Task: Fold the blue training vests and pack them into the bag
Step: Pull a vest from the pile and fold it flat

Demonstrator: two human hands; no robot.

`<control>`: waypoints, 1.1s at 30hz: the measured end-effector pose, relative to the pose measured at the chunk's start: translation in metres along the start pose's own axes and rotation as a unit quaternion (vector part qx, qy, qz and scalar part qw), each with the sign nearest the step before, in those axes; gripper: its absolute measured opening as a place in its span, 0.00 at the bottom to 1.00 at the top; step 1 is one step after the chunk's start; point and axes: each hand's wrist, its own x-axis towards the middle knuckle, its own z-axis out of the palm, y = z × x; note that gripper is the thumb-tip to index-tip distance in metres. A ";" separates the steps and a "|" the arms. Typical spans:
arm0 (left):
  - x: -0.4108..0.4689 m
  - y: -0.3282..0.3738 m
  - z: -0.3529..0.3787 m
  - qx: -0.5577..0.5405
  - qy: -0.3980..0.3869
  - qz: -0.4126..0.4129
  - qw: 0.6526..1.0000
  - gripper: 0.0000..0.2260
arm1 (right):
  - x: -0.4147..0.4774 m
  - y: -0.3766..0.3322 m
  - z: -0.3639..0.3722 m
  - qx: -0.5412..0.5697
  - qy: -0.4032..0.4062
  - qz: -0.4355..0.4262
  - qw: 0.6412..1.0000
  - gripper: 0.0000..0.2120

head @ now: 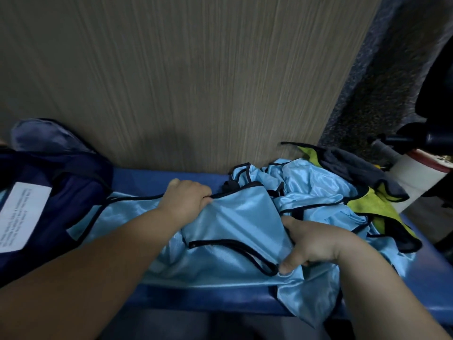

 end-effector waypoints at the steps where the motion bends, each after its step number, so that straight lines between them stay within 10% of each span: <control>1: 0.001 0.001 -0.001 -0.006 0.043 0.002 0.999 0.10 | 0.000 0.000 0.001 -0.002 -0.006 -0.002 1.000 0.48; 7: -0.043 0.035 -0.006 -0.120 0.200 0.065 0.970 0.19 | 0.001 -0.014 0.000 0.101 0.120 0.004 0.988 0.23; 13: -0.088 0.041 0.017 -0.099 -0.178 0.014 0.979 0.30 | 0.020 -0.033 0.019 0.064 0.195 0.035 0.978 0.19; 19: -0.086 0.052 0.006 -0.126 -0.151 0.040 0.980 0.33 | 0.002 -0.034 0.010 0.300 0.234 -0.049 0.924 0.04; 26: -0.078 0.073 0.007 -0.162 -0.162 0.089 0.969 0.31 | -0.029 -0.010 -0.030 0.529 0.277 -0.072 0.799 0.12; 29: -0.075 0.077 0.006 -0.209 -0.179 0.101 0.956 0.32 | -0.032 -0.007 -0.037 0.525 0.265 -0.054 0.807 0.27; 33: -0.076 0.061 -0.002 -0.338 -0.112 0.005 0.935 0.26 | -0.029 -0.022 -0.032 0.528 0.238 -0.094 0.810 0.23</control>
